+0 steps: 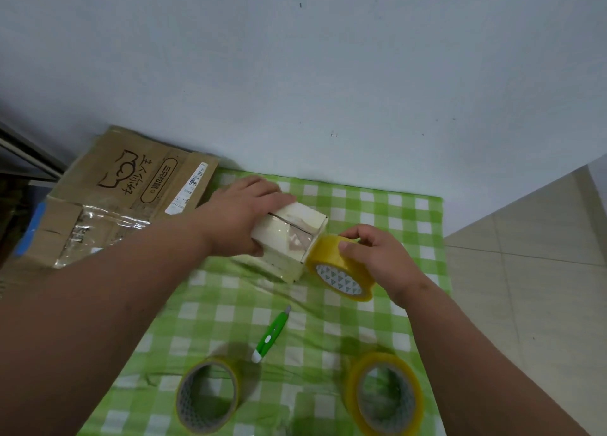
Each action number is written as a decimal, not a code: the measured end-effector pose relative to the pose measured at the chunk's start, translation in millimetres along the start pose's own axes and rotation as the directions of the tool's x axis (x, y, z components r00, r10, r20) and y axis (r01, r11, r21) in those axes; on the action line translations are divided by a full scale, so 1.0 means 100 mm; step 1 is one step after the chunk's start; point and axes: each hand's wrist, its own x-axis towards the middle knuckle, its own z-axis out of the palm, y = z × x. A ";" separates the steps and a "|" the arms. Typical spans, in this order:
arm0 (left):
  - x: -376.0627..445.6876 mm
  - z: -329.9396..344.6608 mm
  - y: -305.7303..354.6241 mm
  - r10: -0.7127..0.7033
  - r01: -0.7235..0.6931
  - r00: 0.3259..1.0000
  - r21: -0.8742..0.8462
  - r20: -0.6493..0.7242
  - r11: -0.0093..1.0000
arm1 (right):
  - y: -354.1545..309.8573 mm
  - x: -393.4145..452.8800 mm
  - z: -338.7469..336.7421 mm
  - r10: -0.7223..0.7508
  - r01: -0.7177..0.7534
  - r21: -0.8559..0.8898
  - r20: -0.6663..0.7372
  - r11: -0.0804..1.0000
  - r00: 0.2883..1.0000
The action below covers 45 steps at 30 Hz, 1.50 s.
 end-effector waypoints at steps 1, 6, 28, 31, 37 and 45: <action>0.04 -0.04 0.01 0.011 -0.011 1.000 0.034 -0.020 0.999 | 0.02 -0.02 0.01 0.012 -0.012 0.043 -0.011 0.999 1.000; 0.10 -0.01 0.05 -0.106 0.087 0.989 0.184 0.099 0.979 | 0.06 -0.09 0.22 0.056 -0.056 0.058 -0.005 0.997 0.998; -0.11 0.19 0.30 -0.074 0.073 0.996 -0.008 -0.049 0.997 | 0.31 -0.34 0.57 0.081 -0.092 0.108 0.104 0.990 0.991; -0.10 0.19 0.31 -0.074 0.074 0.995 0.000 -0.072 0.997 | 0.37 -0.37 0.64 0.105 -0.108 0.028 0.099 0.994 0.989; -0.16 0.27 0.29 -0.068 0.049 0.988 -0.134 -0.140 0.990 | 0.46 -0.43 0.76 0.134 -0.135 0.022 0.049 0.991 0.990; -0.32 0.46 0.42 -0.239 0.191 0.928 -0.185 -0.286 0.964 | 0.42 -0.40 0.75 0.161 -0.163 0.033 0.063 0.986 0.985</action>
